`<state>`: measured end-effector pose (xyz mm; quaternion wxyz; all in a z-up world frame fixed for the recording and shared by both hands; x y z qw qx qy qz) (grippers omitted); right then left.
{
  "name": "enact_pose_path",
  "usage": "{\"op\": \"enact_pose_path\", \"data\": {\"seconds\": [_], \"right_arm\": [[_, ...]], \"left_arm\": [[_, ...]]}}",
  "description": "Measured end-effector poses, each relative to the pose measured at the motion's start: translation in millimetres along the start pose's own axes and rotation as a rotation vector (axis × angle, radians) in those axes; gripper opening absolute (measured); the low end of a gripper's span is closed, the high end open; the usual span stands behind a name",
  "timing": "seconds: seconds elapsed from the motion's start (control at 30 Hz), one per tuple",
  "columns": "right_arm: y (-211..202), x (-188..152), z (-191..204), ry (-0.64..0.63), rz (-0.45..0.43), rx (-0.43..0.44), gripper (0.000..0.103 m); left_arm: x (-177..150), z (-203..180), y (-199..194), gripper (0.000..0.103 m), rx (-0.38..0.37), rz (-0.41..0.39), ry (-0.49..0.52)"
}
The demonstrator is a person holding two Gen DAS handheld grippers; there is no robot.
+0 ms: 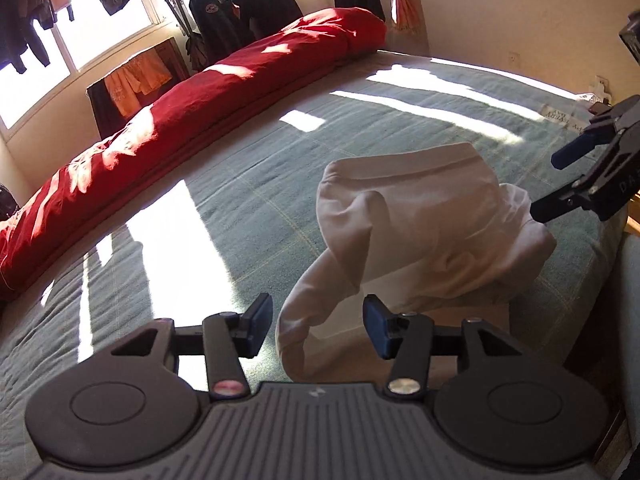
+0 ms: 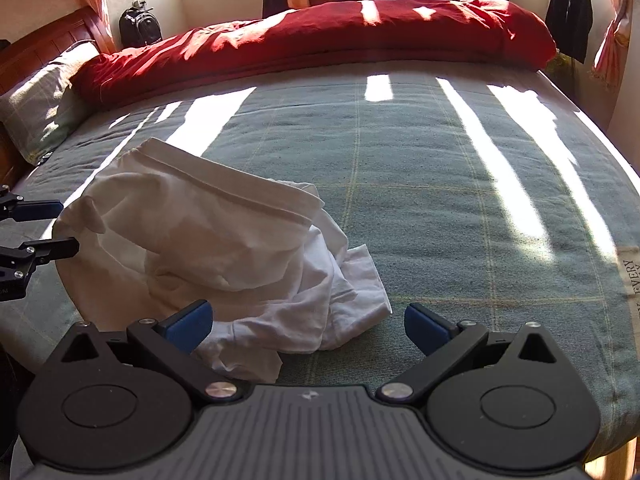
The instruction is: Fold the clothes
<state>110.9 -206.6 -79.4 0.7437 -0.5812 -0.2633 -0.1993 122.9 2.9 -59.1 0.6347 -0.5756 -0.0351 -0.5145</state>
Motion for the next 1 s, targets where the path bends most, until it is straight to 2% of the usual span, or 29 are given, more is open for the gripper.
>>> {"op": "enact_pose_path", "data": {"seconds": [0.13,0.17,0.2,0.3,0.4,0.47,0.57,0.77,1.0], "right_arm": [[0.0,-0.4,0.3,-0.001,0.003,-0.005,0.103],[0.0,-0.4,-0.4,0.001,0.003,-0.005,0.103],[0.0,-0.3,-1.1,0.003,0.003,-0.005,0.103],[-0.2,-0.2,-3.2,0.01,0.002,-0.005,0.103],[-0.3,0.0,-5.2,0.016,0.001,-0.005,0.103],[-0.4,0.1,-6.6,0.021,0.0,-0.005,0.103],[-0.6,0.2,-8.7,0.028,-0.001,-0.005,0.103],[0.8,3.0,5.3,-0.003,-0.003,0.019,0.103],[-0.6,8.7,25.3,-0.079,-0.013,0.028,0.103]], "left_arm": [[9.2,-12.1,31.7,0.051,-0.034,0.039,0.072],[9.5,-13.7,37.3,0.041,-0.033,0.058,0.072],[10.0,-15.0,37.1,0.021,-0.03,0.06,0.072],[11.0,-15.5,29.8,0.01,-0.015,0.046,0.061],[7.7,-4.0,8.8,0.007,0.033,0.013,0.016],[1.1,14.6,-8.5,0.007,0.092,0.004,-0.033],[-16.3,41.0,-28.4,0.005,0.152,0.026,-0.11],[-63.1,68.6,-40.6,0.005,0.193,0.111,-0.227],[-102.3,75.2,-26.8,0.005,0.175,0.186,-0.342]]}}
Point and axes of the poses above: each gripper's, at about its wrist camera, not at the fingertips, and y roughly the way its jaws point, z to its left, x to its top, the point moved 8 cm from there along y, roughly the way its jaws point, and after that the axes turned 3 degrees about y, right-handed, at the moved point
